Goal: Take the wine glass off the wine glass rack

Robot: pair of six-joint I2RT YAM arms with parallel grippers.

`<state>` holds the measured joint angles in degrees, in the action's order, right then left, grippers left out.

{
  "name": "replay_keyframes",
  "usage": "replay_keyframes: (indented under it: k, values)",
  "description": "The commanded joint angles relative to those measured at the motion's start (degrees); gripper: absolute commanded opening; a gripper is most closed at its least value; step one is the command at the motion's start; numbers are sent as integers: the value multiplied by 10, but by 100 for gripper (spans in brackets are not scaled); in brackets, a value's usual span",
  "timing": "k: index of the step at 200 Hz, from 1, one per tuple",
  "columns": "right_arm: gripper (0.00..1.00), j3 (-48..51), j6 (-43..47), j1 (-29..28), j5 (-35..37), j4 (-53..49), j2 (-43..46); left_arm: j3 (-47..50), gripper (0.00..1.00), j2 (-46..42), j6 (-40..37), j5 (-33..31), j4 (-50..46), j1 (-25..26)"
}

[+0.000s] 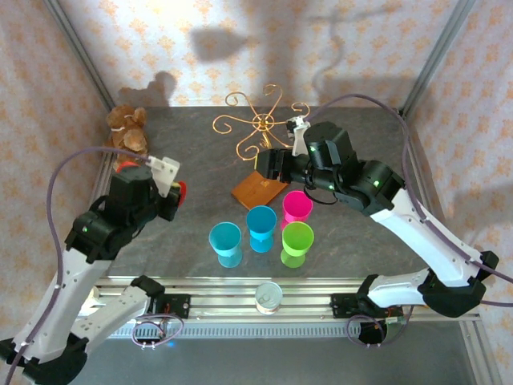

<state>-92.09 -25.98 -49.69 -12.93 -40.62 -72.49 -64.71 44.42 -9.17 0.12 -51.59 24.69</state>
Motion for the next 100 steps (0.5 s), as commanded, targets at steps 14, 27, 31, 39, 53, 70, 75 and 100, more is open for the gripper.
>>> replay_keyframes:
  k: [14, 27, 31, 39, 53, 70, 75, 100]
  values:
    - [53, -1, -8, 3, 16, 2, 31, 74, 0, -95, -93, -159, 29, 52]
    - [53, -3, -5, 2, 12, -2, 32, 103, 0, -125, -116, -184, 34, 72]
    - [53, -6, -4, 2, 9, -5, 30, 112, 0, -133, -123, -190, 36, 78]
    - [53, -11, 1, 2, 3, -15, 27, 128, 0, -148, -137, -204, 39, 92]
    - [53, -26, 9, 1, -4, -38, 19, 154, 0, -169, -161, -231, 43, 116]
    - [53, -46, 26, 2, -23, -61, 6, 172, 0, -187, -190, -248, 42, 138]
    - [53, -54, 32, 2, -33, -67, 1, 175, 0, -192, -199, -251, 41, 143]
    - [53, -112, 79, -12, -90, -99, -32, 186, 0, -212, -241, -254, 22, 163]
